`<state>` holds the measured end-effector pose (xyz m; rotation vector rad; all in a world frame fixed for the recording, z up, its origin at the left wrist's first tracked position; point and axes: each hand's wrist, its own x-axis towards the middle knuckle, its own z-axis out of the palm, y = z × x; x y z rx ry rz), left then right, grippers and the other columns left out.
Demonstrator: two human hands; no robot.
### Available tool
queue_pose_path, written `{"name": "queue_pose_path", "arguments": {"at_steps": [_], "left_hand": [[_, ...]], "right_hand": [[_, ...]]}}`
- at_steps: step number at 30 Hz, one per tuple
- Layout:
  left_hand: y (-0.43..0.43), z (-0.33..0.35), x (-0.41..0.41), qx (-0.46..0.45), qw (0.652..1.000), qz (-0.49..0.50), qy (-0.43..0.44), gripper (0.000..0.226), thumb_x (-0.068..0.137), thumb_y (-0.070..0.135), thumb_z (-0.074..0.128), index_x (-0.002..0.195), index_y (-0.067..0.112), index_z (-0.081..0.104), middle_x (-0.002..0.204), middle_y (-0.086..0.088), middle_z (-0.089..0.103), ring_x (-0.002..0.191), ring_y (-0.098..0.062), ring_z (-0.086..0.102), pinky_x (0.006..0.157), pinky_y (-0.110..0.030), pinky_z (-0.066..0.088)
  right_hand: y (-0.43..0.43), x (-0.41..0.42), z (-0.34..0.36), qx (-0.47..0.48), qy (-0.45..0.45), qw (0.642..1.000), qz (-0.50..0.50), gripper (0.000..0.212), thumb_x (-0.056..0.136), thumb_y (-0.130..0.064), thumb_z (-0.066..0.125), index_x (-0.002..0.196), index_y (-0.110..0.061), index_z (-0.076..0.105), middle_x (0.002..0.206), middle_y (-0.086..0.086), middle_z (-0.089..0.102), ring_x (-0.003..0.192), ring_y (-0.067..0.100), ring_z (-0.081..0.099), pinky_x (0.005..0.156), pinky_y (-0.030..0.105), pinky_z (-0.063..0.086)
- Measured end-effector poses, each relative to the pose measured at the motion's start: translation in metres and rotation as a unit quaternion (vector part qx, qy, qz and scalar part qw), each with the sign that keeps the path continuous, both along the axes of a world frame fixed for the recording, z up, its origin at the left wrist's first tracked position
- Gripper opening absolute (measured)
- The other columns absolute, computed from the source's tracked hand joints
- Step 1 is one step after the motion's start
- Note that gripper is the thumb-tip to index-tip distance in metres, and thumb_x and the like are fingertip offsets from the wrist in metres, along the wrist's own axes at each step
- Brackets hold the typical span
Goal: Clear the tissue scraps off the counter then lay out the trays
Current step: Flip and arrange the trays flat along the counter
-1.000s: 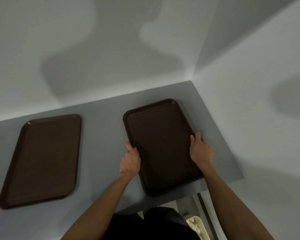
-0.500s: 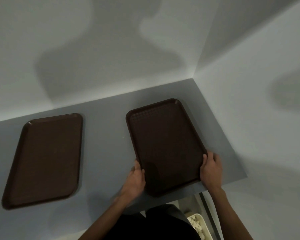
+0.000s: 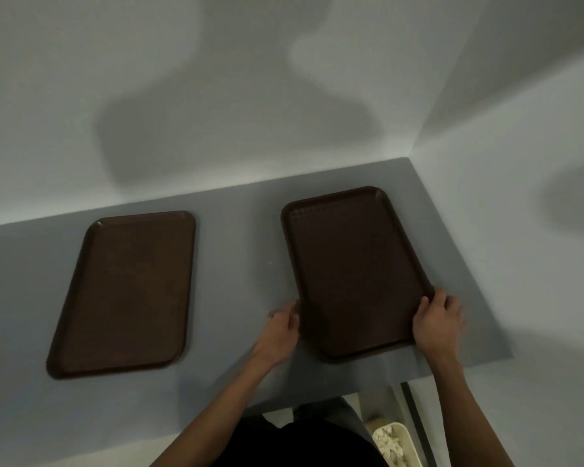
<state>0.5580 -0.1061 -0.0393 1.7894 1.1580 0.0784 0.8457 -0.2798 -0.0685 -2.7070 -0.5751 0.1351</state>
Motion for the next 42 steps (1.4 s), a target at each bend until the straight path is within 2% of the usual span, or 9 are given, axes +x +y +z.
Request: {"name": "queue_pose_path", "arguments": {"at_steps": [3,8,14,21,25,28,31,37,42], "left_hand": [[0.023,0.016,-0.044,0.049,0.996,0.074,-0.034,0.027,0.103,0.011,0.054,0.126,0.015,0.064,0.086,0.002,0.071,0.076,-0.01,0.069,0.078,-0.03,0.057],[0.085,0.035,-0.156,0.18,0.971,0.16,0.004,0.027,0.093,0.005,0.065,0.118,0.012,0.069,0.095,-0.005,0.075,0.091,-0.025,0.072,0.086,-0.036,0.055],[0.15,0.043,-0.3,0.229,0.94,0.245,0.067,0.024,0.091,0.008,0.068,0.114,0.014,0.073,0.105,-0.013,0.075,0.1,-0.034,0.072,0.092,-0.043,0.054],[0.196,0.03,-0.413,0.207,0.937,0.26,0.109,0.025,0.091,0.002,0.067,0.116,0.003,0.071,0.113,-0.024,0.068,0.101,-0.043,0.067,0.093,-0.048,0.053],[0.216,0.023,-0.439,0.172,0.941,0.258,0.134,0.035,0.097,0.009,0.064,0.13,-0.002,0.062,0.131,-0.029,0.057,0.114,-0.047,0.06,0.103,-0.049,0.046],[0.231,0.01,-0.448,0.125,0.945,0.256,0.161,0.045,0.098,0.01,0.061,0.14,-0.004,0.053,0.136,-0.031,0.054,0.119,-0.051,0.057,0.104,-0.052,0.045],[0.231,0.0,-0.443,0.112,0.954,0.213,0.177,0.035,0.099,0.011,0.06,0.131,-0.002,0.059,0.122,-0.03,0.066,0.113,-0.05,0.062,0.097,-0.051,0.048],[0.222,-0.005,-0.442,0.091,0.968,0.139,0.19,0.016,0.097,0.014,0.062,0.109,0.005,0.056,0.104,-0.021,0.069,0.105,-0.045,0.064,0.085,-0.046,0.05],[0.199,0.0,-0.446,0.046,0.987,0.136,0.077,0.014,0.096,0.012,0.067,0.104,0.012,0.055,0.096,-0.008,0.073,0.089,-0.031,0.071,0.081,-0.044,0.057]], "right_hand": [[0.015,-0.034,0.03,0.014,-0.04,0.999,-0.006,0.047,0.101,-0.034,0.058,0.142,-0.014,0.046,0.145,0.023,0.041,0.131,0.045,0.038,0.109,0.061,0.035],[0.065,-0.123,0.065,0.12,-0.121,0.982,0.087,0.034,0.099,-0.028,0.062,0.129,-0.01,0.059,0.134,0.019,0.05,0.118,0.042,0.05,0.104,0.051,0.04],[0.135,-0.257,0.08,0.171,0.019,0.968,0.182,0.024,0.102,-0.032,0.061,0.124,-0.024,0.057,0.125,0.004,0.057,0.099,0.029,0.065,0.081,0.042,0.057],[0.187,-0.369,0.061,0.117,0.11,0.961,0.223,0.008,0.102,-0.039,0.054,0.107,-0.033,0.053,0.099,0.003,0.071,0.082,0.032,0.07,0.07,0.045,0.058],[0.211,-0.406,0.05,0.086,0.147,0.958,0.228,0.011,0.101,-0.036,0.058,0.106,-0.027,0.056,0.098,0.006,0.072,0.087,0.035,0.07,0.072,0.043,0.055],[0.229,-0.427,0.04,0.033,0.185,0.956,0.224,0.029,0.101,-0.046,0.058,0.119,-0.024,0.057,0.112,0.011,0.072,0.103,0.038,0.069,0.085,0.044,0.055],[0.241,-0.446,0.033,-0.026,0.195,0.952,0.234,0.04,0.102,-0.047,0.058,0.131,-0.02,0.051,0.121,0.013,0.069,0.111,0.04,0.067,0.088,0.046,0.055],[0.237,-0.45,0.024,-0.041,0.161,0.967,0.194,0.027,0.107,-0.028,0.05,0.126,-0.009,0.049,0.114,0.02,0.069,0.103,0.044,0.069,0.079,0.047,0.054],[0.215,-0.44,0.035,0.06,0.209,0.966,0.136,0.012,0.111,-0.029,0.041,0.118,-0.019,0.04,0.091,0.012,0.069,0.078,0.032,0.069,0.071,0.048,0.057]]}}
